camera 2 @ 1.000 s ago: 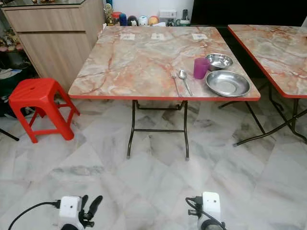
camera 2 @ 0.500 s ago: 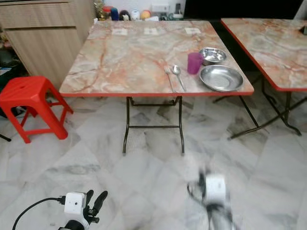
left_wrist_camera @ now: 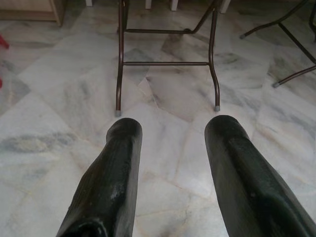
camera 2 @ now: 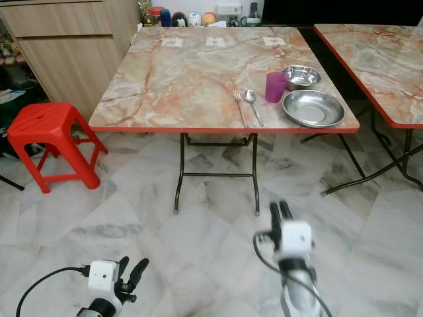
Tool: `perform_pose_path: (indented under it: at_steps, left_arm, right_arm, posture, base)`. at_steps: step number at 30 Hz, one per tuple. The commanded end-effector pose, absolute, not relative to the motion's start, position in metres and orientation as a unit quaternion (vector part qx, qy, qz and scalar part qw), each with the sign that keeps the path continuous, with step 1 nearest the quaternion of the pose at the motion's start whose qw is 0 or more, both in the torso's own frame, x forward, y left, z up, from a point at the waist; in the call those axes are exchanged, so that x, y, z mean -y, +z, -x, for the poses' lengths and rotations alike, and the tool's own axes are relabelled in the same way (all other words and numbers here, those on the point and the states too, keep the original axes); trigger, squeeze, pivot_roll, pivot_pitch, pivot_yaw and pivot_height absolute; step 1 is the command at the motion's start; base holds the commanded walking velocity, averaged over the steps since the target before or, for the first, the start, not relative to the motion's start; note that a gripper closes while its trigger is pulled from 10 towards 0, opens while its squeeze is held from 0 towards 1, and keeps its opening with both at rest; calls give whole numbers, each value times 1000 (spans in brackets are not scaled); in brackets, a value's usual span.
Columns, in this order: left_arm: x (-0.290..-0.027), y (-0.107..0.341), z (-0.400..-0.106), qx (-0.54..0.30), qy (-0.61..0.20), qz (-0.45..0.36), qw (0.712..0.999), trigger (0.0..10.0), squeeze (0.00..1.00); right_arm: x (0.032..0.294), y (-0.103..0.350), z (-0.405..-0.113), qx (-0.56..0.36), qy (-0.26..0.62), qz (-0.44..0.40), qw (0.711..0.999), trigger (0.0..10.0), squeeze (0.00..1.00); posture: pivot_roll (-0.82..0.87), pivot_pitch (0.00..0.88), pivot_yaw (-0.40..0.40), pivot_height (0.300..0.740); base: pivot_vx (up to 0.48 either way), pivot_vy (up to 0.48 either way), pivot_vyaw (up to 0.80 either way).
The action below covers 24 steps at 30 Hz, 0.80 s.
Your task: Setting the table
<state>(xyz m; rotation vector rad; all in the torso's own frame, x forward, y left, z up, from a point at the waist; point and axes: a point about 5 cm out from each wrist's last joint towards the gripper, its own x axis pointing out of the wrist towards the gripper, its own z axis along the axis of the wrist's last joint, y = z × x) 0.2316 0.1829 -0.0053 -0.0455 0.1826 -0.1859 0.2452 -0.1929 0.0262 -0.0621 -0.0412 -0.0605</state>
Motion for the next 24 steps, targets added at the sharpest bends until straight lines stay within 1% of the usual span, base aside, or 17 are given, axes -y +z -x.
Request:
perform_pose_path:
  at_steps: [1,4,8,14,18,21,24]
  left_arm:
    - [-188,-8,-226,-100,-89,30,991,10000,0]
    - [-189,-9,-227,-105,-90,28,990,10000,0]
    - [-187,-11,-230,-110,-86,29,990,10000,0]
    - [-176,-12,-234,-116,-87,42,989,10000,0]
    - [-169,-15,-234,-127,-93,48,986,10000,0]
    - [-171,-18,-234,-140,-96,49,984,10000,0]
    - [-176,-21,-235,-155,-96,44,982,10000,0]
  right_arm:
    - [197,12,-229,-13,-38,20,999,10000,0]
    - [198,4,-226,-32,-50,7,998,10000,0]
    - [202,-1,-229,-52,-64,-4,997,10000,0]
    - [208,1,-235,-64,-72,-8,995,10000,0]
    - [215,-1,-237,-72,-80,-9,994,10000,0]
    - [215,-2,-239,-77,-90,-18,993,10000,0]
    - [211,-9,-243,-107,-94,-35,989,10000,0]
  posture:
    - [11,76,-4,740]
    - [7,48,-3,740]
    - [20,2,-10,740]
    - [19,0,-5,740]
    - [19,0,13,740]
    - [13,0,29,740]
    - [2,0,10,740]
  base:
    - [0,0,0]
    - [0,0,0]
    - [0,0,0]
    - [0,0,0]
    - [0,0,0]
    - [0,0,0]
    - [0,0,0]
